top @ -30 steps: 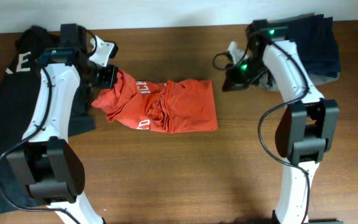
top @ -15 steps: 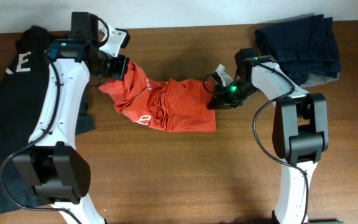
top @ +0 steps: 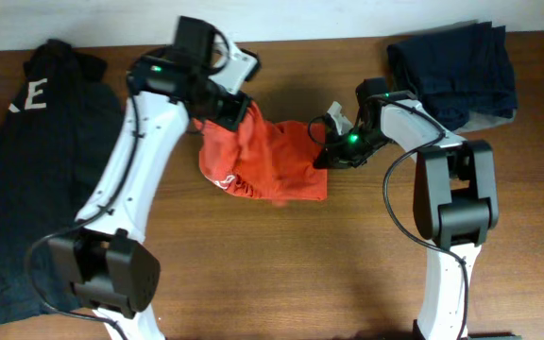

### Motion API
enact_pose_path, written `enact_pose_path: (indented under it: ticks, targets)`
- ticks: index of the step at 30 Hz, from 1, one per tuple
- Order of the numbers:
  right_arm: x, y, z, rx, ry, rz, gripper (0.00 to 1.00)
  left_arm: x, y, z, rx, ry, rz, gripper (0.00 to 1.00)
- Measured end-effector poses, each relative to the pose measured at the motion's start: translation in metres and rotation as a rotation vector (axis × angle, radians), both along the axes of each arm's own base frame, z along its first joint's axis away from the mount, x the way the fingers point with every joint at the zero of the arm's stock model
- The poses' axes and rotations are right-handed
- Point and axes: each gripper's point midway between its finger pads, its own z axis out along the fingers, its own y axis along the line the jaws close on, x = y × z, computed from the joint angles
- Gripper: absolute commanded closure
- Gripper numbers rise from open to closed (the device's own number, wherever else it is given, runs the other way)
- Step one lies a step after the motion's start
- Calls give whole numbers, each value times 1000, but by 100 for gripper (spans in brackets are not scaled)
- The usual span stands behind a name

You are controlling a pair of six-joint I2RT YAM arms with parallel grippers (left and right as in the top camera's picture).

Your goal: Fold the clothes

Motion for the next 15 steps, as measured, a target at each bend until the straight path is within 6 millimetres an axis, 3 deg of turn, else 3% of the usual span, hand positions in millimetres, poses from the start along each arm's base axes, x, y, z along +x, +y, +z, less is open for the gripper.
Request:
enact_pose_path:
  ticks: [10,15]
  targets:
    - [1,2,2,17,3,-7,96,-43,-88,3,-3,-29,-186,99]
    - [1,3,2,26,5,-7,96,-47,-100,2,12,-44,-187,99]
